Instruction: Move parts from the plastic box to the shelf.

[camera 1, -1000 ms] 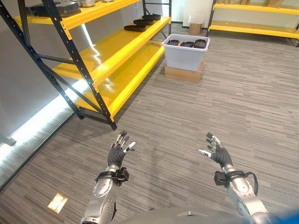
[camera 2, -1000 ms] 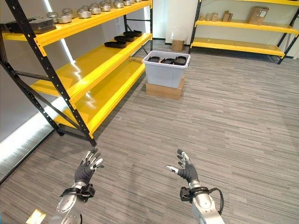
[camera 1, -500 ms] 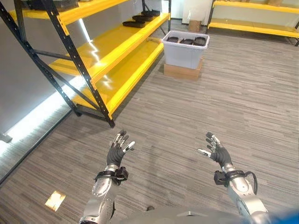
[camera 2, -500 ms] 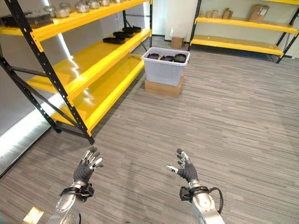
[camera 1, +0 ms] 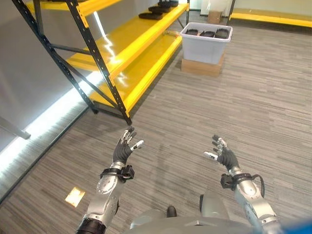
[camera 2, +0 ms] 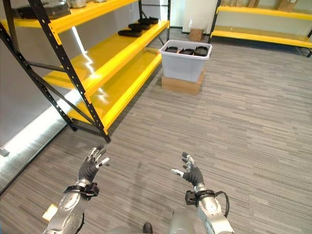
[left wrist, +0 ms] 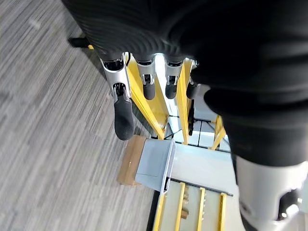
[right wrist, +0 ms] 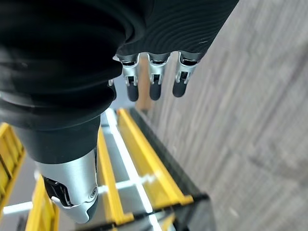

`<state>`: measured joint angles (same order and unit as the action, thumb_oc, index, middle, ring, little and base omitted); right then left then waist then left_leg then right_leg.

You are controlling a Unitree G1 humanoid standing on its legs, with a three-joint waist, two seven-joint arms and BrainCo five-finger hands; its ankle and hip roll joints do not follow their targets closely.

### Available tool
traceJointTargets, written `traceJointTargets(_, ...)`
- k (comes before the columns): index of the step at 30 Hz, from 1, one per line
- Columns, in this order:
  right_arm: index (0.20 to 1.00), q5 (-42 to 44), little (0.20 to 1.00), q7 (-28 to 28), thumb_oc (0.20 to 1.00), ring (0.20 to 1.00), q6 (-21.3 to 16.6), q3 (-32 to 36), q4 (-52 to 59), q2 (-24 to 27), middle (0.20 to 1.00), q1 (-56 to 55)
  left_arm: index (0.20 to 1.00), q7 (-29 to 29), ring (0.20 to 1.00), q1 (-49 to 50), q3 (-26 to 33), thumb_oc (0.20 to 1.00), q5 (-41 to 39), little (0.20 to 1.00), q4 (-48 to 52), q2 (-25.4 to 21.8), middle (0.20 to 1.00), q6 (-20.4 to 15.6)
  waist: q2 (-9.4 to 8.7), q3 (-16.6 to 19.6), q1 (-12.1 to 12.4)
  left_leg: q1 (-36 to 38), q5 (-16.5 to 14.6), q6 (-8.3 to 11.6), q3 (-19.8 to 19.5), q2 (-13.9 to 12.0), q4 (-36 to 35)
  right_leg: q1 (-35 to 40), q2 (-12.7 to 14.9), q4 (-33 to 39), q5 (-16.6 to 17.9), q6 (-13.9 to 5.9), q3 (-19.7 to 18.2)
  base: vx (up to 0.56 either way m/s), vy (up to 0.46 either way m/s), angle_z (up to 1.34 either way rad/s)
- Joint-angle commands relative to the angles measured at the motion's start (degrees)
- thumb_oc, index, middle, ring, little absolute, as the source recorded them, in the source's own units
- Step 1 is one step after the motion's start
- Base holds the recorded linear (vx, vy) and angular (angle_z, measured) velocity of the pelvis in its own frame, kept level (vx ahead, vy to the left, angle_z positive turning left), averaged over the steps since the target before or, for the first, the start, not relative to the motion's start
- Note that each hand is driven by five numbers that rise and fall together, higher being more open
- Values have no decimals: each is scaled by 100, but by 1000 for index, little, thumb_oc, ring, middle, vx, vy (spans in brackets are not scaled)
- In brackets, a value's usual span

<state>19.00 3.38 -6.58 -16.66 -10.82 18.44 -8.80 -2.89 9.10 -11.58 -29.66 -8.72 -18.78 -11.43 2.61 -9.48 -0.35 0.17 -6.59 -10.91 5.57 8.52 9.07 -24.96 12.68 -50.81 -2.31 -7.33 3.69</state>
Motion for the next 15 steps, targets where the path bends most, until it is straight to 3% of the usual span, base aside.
traceJointTargets(1,1000,229,1000,78,1000,1000,-314,121,128,-6,1000,213,1000,-22,1000,-234,119,1000,140,1000,239,-100,1000,-247,-210,-101,-215,787,-899,437,-359,-96,292,392,-197,2790,926,-88,165,267,-2,32)
traceJointTargets(3,1000,234,1000,106,1000,1000,-307,130,148,5,1000,204,1000,-30,1000,-226,109,1000,132,1000,214,-70,1000,-245,-189,-123,-243,873,-957,469,-410,-113,300,455,-203,3000,1005,-121,183,266,-45,44)
traceJointTargets(4,1000,169,1000,131,1000,1000,-299,150,218,37,1000,194,1000,-37,1000,-239,94,1000,165,1000,167,-6,1000,-256,-200,-108,-314,1054,-1031,556,-435,-113,336,391,-239,3572,1220,-212,100,323,-88,39)
traceJointTargets(7,1000,92,1000,139,1000,1000,-282,192,279,100,1000,151,1000,-32,1000,-196,83,1000,184,1000,161,67,1000,-246,-176,-10,-385,1364,-1128,653,-440,-171,304,228,-281,3615,1408,-268,201,324,-109,24)
traceJointTargets(9,1000,98,1000,121,1000,1000,-276,215,324,95,1000,77,1000,-14,1000,-183,64,1000,191,1000,146,81,1000,-238,-174,58,-403,1456,-1143,737,-487,-228,298,357,-299,3696,1289,-226,243,250,-127,12)
traceJointTargets(12,1000,155,1000,114,1000,1000,-314,181,348,167,1000,136,1000,-49,1000,-218,21,1000,163,1000,93,152,1000,-261,-72,297,-474,1658,-1169,901,-441,-586,325,333,-573,3227,935,-5,351,338,-221,29)
traceJointTargets(15,1000,250,1000,134,1000,1000,-336,188,299,188,1000,140,1000,-49,1000,-230,-5,1000,117,1000,97,146,1000,-239,-10,419,-526,1742,-883,1101,-409,-957,558,354,-806,2781,563,160,477,334,-267,4)
